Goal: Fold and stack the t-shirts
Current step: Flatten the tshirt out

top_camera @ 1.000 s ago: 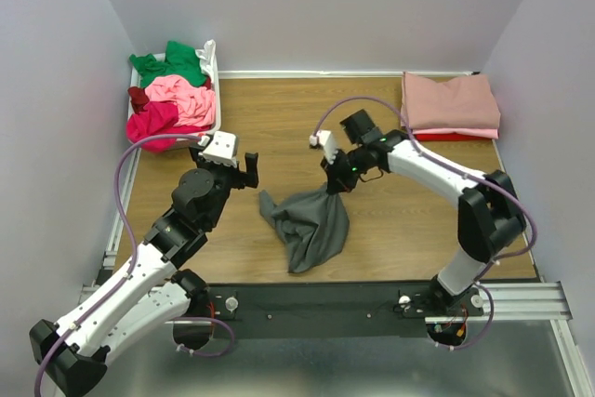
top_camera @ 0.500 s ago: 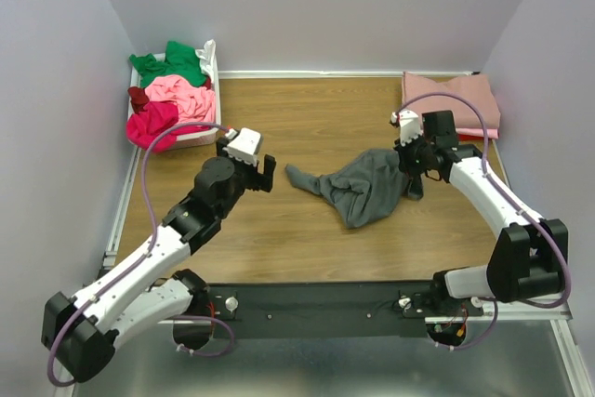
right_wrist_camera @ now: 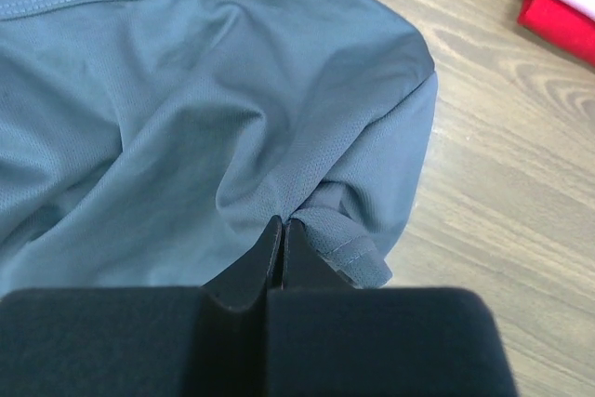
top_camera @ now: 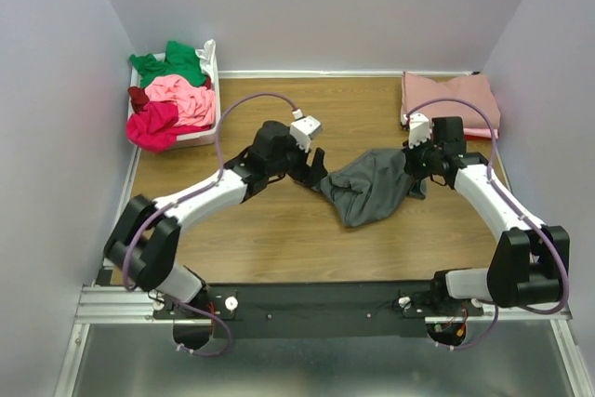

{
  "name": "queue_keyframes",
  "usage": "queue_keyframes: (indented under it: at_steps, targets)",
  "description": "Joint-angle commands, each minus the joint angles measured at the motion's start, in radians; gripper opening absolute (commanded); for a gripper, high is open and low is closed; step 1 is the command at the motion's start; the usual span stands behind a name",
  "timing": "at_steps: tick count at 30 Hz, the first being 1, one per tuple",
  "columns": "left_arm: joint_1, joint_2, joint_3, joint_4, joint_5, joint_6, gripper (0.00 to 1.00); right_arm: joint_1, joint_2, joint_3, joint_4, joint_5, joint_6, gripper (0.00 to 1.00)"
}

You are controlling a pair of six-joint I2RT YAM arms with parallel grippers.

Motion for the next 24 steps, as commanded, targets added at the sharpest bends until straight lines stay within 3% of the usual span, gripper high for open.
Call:
queue_keyframes:
  at_steps: [1, 10, 17, 20, 21, 24]
  targets:
    - [-0.011, 0.160, 0.102, 0.011, 0.151, 0.021, 0.84, -0.015, -0.033, -0.032, 0.039, -0.047, 0.013, 0.00]
    - [-0.022, 0.461, 0.391, -0.093, 0.179, 0.059, 0.80, -0.025, -0.049, -0.048, 0.047, -0.086, 0.018, 0.00]
    - [-0.037, 0.548, 0.438, -0.165, 0.276, 0.088, 0.73, -0.028, -0.050, -0.045, 0.049, -0.099, 0.018, 0.00]
    - [-0.048, 0.587, 0.467, -0.188, 0.274, 0.095, 0.63, -0.026, -0.050, -0.040, 0.049, -0.103, 0.020, 0.00]
    - [-0.048, 0.596, 0.475, -0.202, 0.276, 0.093, 0.53, -0.028, -0.053, -0.040, 0.049, -0.106, 0.020, 0.00]
    - [-0.050, 0.622, 0.504, -0.222, 0.270, 0.096, 0.41, -0.026, -0.063, -0.040, 0.049, -0.110, 0.018, 0.00]
